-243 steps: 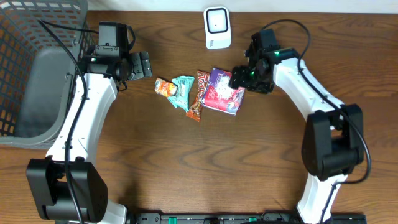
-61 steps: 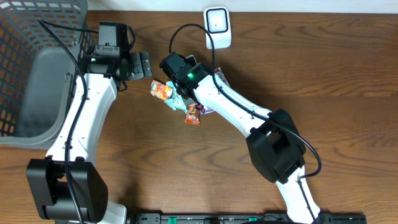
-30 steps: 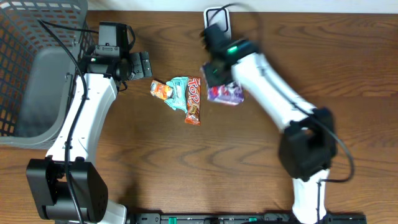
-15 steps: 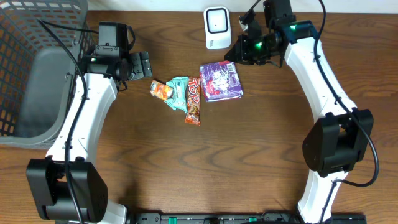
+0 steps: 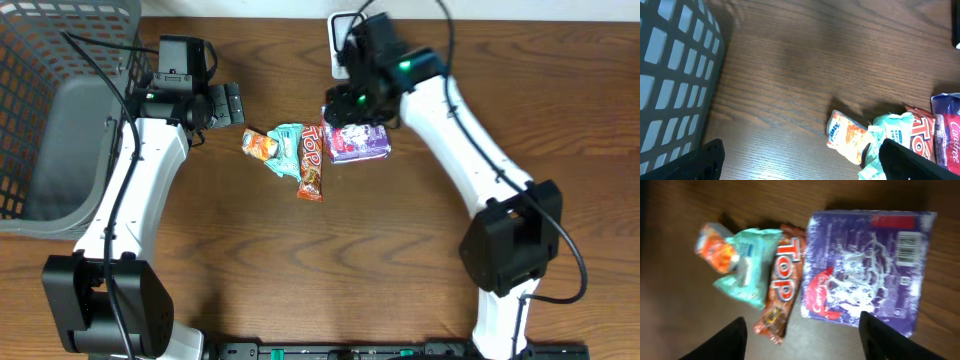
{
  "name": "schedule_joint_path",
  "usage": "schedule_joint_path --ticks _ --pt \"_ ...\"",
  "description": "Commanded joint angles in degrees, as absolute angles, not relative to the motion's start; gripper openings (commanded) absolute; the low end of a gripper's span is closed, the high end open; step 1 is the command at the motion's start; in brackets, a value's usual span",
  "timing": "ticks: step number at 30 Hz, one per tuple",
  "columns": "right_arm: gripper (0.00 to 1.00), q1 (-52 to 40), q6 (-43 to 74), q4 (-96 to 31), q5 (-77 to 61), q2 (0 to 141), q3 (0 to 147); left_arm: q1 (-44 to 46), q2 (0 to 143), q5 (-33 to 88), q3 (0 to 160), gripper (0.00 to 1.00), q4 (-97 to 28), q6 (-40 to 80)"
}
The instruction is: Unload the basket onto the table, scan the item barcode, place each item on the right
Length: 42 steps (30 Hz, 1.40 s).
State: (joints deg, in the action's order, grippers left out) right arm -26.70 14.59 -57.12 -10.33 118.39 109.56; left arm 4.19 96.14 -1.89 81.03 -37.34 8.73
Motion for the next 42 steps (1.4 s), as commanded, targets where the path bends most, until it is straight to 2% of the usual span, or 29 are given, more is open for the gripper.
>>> schedule_joint_path --ticks 1,2,6,19,36,39,42 --pt "0.86 -30.2 17.1 -57.0 6.0 118.3 109.7 3.9 96.6 -2.4 80.9 0.98 -37.5 8.2" --pt "0.91 -30.9 17.2 -57.0 7.6 118.4 109.7 3.9 96.6 -2.4 80.9 0.98 -37.5 8.2" --pt "0.99 -33.7 17.3 -56.7 12.5 118.7 109.7 3.9 96.6 -2.4 80.9 0.98 -37.5 8.2" --pt "0.99 -36.2 17.3 -54.1 12.6 121.2 109.7 3.9 96.6 -2.4 80.9 0.98 -37.5 8.2" --pt "0.86 -39.4 17.1 -49.1 23.9 133.4 109.7 3.9 96.6 -2.4 80.9 0.98 -37.5 8.2" --pt "0.79 -39.9 17.1 -48.8 25.3 135.5 109.7 3.9 96.6 -2.4 80.9 0.98 -37.5 8.2" --pt "0.65 -40.0 17.2 -49.1 26.7 137.2 109.7 3.9 96.6 -2.4 80.9 0.98 -37.5 8.2"
